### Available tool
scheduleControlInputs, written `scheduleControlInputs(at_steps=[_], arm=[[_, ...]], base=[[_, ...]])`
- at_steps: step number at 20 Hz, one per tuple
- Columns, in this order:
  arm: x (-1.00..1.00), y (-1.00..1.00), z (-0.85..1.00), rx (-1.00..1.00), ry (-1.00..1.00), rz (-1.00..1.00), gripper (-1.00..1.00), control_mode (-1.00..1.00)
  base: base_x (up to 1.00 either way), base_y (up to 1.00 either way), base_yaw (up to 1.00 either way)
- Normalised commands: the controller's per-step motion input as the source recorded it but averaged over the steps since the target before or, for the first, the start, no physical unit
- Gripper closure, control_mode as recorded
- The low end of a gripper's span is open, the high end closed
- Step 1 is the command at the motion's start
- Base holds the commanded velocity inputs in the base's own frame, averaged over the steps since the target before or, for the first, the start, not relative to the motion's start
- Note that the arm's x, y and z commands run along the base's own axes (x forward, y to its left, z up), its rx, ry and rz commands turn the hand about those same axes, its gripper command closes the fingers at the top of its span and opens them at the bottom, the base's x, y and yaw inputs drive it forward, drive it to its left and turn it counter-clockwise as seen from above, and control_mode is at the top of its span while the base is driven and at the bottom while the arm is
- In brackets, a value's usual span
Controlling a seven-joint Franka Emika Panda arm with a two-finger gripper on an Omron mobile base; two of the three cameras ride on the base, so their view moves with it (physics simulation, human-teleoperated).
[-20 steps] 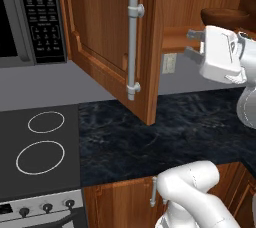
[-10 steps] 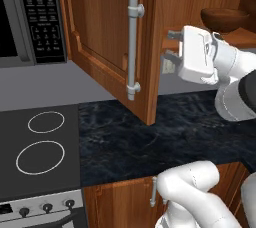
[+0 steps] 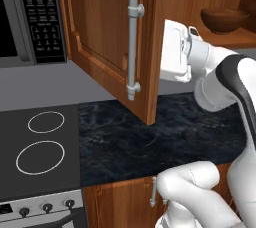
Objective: Move the bowls from the cabinet to the plates on the dining table.
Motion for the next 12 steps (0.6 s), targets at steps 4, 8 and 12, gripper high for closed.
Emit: scheduleControlInputs(at_steps=[4, 8, 12], arm=[[0.25, 0.35, -0.01, -0.03, -0.08, 0.06, -1.0, -1.0], [0.1, 0.41, 0.01, 0.0, -0.02, 0.1, -1.0, -1.0], [-0.04, 0.49, 0.0, -0.01, -0.03, 0.09, -1.0, -1.0]], base=[[0.0, 0.0, 0.0], [0.0, 0.0, 0.0], [0.0, 0.0, 0.0]])
